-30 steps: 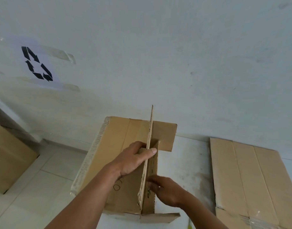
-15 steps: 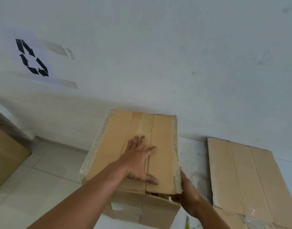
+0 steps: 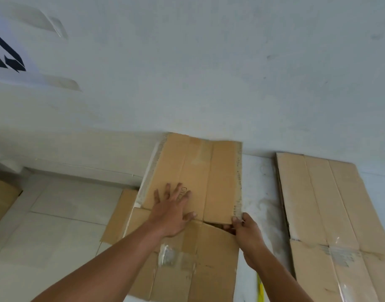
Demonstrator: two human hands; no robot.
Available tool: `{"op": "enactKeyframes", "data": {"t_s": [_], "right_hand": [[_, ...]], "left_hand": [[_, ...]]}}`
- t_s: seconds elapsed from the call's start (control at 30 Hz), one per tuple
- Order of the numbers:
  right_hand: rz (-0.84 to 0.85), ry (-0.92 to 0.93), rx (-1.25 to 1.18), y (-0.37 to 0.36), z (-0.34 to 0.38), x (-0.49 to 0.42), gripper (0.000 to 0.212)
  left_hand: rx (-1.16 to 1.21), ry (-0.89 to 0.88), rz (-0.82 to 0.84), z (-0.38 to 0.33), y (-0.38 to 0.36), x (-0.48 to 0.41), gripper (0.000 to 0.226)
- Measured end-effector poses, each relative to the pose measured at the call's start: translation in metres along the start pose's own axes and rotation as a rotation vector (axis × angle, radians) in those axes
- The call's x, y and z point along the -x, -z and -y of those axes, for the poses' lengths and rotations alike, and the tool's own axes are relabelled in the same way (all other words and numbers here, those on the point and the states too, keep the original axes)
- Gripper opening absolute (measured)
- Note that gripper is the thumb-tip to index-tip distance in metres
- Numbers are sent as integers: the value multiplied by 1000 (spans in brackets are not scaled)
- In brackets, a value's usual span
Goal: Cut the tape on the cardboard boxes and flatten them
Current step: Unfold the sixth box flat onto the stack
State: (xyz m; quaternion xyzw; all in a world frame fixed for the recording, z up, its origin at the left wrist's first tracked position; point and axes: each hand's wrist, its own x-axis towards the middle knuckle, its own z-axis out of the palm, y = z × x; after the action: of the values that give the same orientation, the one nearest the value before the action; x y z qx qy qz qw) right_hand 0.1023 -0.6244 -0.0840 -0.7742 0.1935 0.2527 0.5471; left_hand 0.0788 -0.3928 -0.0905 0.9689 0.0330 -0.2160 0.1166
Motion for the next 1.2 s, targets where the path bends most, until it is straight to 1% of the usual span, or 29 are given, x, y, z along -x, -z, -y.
{"op": "enactKeyframes", "data": {"t_s": [0.1, 0.17, 0.2, 0.23, 0.3, 0.33, 0.37, 0.4, 0.43, 0.47, 0.5, 0.6, 0.63, 0.8, 1.07, 1.13, 1.2], "right_hand": [[-55, -52, 106, -13, -14, -12, 16], [-118, -50, 267, -21, -19, -19, 16], [-177, -21, 390, -28, -22, -20, 17], [-256, 36, 531, -35, -27, -22, 23], [-383, 189, 803, -54, -36, -22, 54], [-400, 242, 878, -65, -39, -20, 70], [-401, 289, 923, -75, -40, -19, 82], [-407, 336, 969, -83, -42, -21, 88], [-425, 377, 1033, -88, -43, -24, 90], [-434, 403, 1094, -91, -43, -28, 87], [-404, 422, 1143, -94, -44, -32, 82], [-184, 483, 1177, -105, -54, -43, 67], [-159, 499, 1176, -108, -59, -45, 65], [-224, 506, 1181, -110, -79, -58, 64], [-244, 507, 1173, -111, -80, -59, 61], [-243, 494, 1147, -112, -80, -60, 60], [-240, 509, 1122, -111, -79, -61, 60]], "left_hand": [[51, 3, 109, 24, -33, 2, 74], [41, -1, 131, 35, -50, 2, 72], [36, -10, 116, 39, -56, 1, 71], [37, -22, 80, 42, -61, -1, 68], [30, -55, -26, 45, -67, -8, 60], [22, -66, -77, 46, -68, -13, 56], [22, -69, -118, 46, -69, -18, 54], [26, -66, -144, 48, -71, -23, 55], [29, -67, -147, 50, -74, -27, 58], [26, -74, -137, 53, -78, -31, 62], [16, -87, -126, 56, -83, -34, 67], [-37, -123, -167, 67, -97, -34, 74], [-41, -128, -197, 68, -99, -33, 74], [-38, -110, -281, 65, -107, -36, 72], [-43, -124, -180, 72, -103, -38, 70], [-20, -60, -195, 84, -94, -45, 70], [62, 86, -222, 99, -82, -56, 76]]}}
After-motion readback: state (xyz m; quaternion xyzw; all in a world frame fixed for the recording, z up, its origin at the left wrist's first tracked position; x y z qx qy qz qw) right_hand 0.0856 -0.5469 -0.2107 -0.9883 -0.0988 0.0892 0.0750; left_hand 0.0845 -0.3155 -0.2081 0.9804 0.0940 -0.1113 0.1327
